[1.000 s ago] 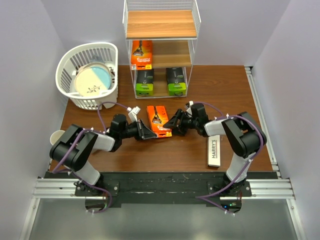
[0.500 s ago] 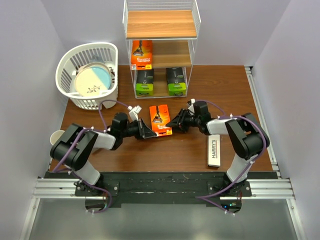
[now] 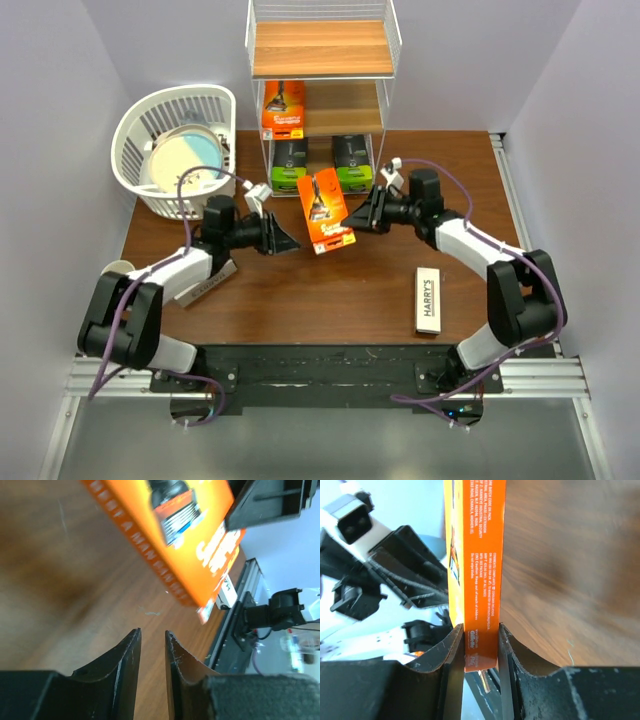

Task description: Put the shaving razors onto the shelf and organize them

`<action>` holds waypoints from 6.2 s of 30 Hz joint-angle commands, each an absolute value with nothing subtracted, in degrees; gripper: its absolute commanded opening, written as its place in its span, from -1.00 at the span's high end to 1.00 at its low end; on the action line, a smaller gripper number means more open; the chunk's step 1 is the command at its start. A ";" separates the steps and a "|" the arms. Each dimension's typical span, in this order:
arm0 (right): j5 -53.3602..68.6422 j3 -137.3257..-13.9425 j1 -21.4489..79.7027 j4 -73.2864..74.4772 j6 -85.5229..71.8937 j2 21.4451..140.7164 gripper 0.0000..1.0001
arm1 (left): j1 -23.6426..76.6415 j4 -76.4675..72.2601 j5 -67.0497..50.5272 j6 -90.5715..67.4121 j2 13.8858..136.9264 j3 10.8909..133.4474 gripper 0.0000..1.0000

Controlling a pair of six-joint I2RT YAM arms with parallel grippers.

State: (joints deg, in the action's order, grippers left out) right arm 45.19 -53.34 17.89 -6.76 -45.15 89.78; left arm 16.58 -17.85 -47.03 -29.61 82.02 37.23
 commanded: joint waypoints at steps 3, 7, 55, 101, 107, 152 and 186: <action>54.14 -62.92 12.66 -4.04 -44.20 88.42 0.92 | 14.85 -3.60 -51.85 -14.51 76.47 43.15 0.39; 54.05 -67.14 9.68 -4.92 -46.67 89.65 0.93 | 14.85 -5.36 -53.35 -14.07 77.17 44.55 0.42; 39.99 -90.36 2.64 -0.18 -55.38 100.47 -0.41 | 31.11 -1.94 -28.92 -0.27 94.12 79.27 1.00; 16.18 -97.56 18.28 9.84 -20.04 103.36 1.00 | 1.85 10.99 -27.24 -5.62 64.25 53.44 1.00; 14.24 -98.26 18.28 9.49 -19.43 104.24 1.00 | 0.27 11.60 -27.69 -5.80 63.19 53.00 1.00; 32.61 -51.95 18.19 15.03 -13.01 71.10 -0.97 | -1.85 28.38 -14.31 38.32 73.55 43.33 -0.43; 34.37 -47.90 15.47 9.58 -13.27 70.40 -0.97 | 3.43 38.76 -15.56 30.32 74.79 41.32 -0.38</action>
